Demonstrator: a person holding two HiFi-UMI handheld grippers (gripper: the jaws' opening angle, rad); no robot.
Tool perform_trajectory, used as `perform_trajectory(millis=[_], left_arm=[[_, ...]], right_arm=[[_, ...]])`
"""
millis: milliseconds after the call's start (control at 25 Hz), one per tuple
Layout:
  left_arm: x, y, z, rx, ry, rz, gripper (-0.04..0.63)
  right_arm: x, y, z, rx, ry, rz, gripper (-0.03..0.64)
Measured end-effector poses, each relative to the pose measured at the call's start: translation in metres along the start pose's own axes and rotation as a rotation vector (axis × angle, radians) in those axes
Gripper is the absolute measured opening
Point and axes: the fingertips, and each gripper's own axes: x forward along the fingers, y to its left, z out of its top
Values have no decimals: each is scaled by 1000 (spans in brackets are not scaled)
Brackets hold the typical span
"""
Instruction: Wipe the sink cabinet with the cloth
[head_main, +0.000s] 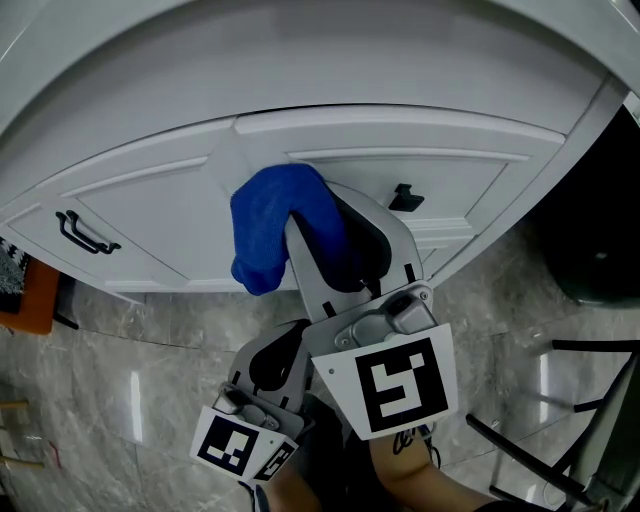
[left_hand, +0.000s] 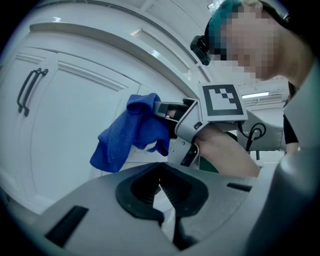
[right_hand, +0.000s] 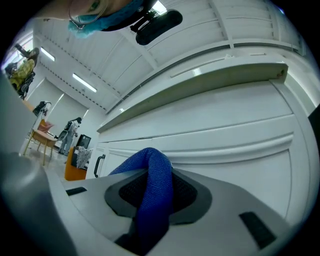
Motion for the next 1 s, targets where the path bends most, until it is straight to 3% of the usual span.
perform_trajectory(millis=[400,600,1000], left_arm=[[-5,0,-1,-4,-1,-4,5],[-6,-1,-1,-7,-3,-10,5],[-8,-2,0,-5,-9,-11,5]], right_arm=[[-10,-23,0,5,43,-56,115],[-18,-43,5,-63,33,-103,115],[-31,-64,8,-23,32,-161,115]])
